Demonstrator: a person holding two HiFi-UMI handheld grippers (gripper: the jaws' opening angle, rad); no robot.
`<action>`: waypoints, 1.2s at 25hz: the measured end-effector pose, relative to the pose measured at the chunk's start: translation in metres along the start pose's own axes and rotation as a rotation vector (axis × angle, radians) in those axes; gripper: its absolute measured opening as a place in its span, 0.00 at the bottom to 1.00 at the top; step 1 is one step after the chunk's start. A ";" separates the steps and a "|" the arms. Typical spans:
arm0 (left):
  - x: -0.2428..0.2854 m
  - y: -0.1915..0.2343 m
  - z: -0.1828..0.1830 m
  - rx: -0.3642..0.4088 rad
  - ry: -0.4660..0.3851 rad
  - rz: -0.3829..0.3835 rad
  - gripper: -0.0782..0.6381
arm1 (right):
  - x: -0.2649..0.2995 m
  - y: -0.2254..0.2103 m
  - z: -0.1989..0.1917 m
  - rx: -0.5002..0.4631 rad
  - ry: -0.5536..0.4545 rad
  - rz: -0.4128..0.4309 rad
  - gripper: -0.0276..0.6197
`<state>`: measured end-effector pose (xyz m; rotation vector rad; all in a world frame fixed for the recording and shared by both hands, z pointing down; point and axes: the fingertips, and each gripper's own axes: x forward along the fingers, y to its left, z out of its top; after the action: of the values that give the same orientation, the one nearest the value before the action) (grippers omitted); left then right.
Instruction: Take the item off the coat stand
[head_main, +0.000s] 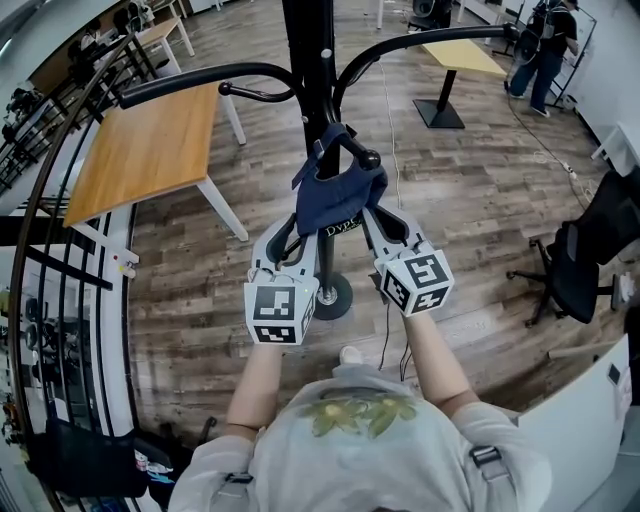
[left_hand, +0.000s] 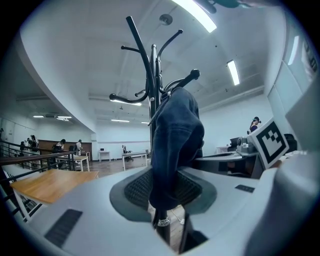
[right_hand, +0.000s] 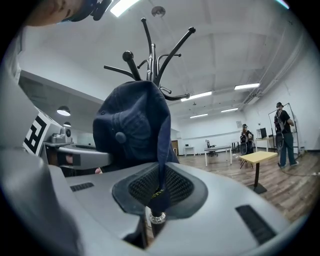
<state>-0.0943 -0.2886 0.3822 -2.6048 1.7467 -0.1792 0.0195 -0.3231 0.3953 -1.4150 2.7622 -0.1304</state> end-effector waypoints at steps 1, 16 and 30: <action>0.000 -0.001 0.000 0.002 -0.001 0.001 0.28 | 0.000 0.000 0.000 -0.003 -0.001 -0.002 0.10; -0.009 -0.007 0.019 0.014 -0.060 0.011 0.28 | -0.010 0.004 0.019 -0.007 -0.062 -0.011 0.09; -0.023 -0.020 0.042 0.043 -0.114 -0.008 0.28 | -0.031 0.007 0.040 -0.005 -0.115 -0.032 0.09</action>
<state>-0.0800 -0.2625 0.3395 -2.5381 1.6765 -0.0658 0.0341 -0.2963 0.3546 -1.4209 2.6502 -0.0413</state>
